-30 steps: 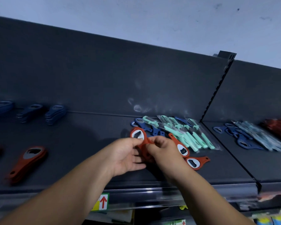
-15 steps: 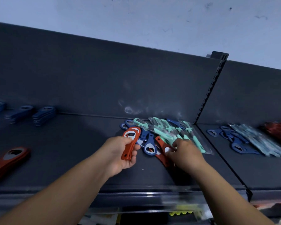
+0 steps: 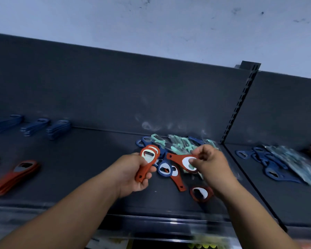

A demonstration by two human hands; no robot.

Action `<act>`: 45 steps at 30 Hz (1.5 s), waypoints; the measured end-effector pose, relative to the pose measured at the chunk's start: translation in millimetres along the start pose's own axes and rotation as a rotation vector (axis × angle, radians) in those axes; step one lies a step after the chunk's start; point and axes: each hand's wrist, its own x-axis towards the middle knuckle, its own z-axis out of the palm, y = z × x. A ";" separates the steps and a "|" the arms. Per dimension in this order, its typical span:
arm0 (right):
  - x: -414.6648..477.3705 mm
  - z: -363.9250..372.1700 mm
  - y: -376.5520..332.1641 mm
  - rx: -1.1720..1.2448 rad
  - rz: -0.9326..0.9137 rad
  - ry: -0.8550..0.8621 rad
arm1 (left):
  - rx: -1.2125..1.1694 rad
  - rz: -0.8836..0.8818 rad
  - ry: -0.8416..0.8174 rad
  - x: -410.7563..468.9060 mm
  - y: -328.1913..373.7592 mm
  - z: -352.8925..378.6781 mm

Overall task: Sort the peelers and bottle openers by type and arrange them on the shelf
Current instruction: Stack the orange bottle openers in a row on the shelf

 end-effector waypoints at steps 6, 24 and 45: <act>6.1 8.2 -40.4 0.119 -0.131 -0.435 | 0.126 -0.027 -0.077 -1.2 2.7 -0.8; -8.7 106.4 -42.0 0.362 0.034 -0.347 | 0.914 0.509 0.253 -5.8 -4.9 -20.0; 2.1 126.1 -63.9 0.390 0.287 -0.528 | 1.468 0.642 0.421 -13.6 -5.3 -51.0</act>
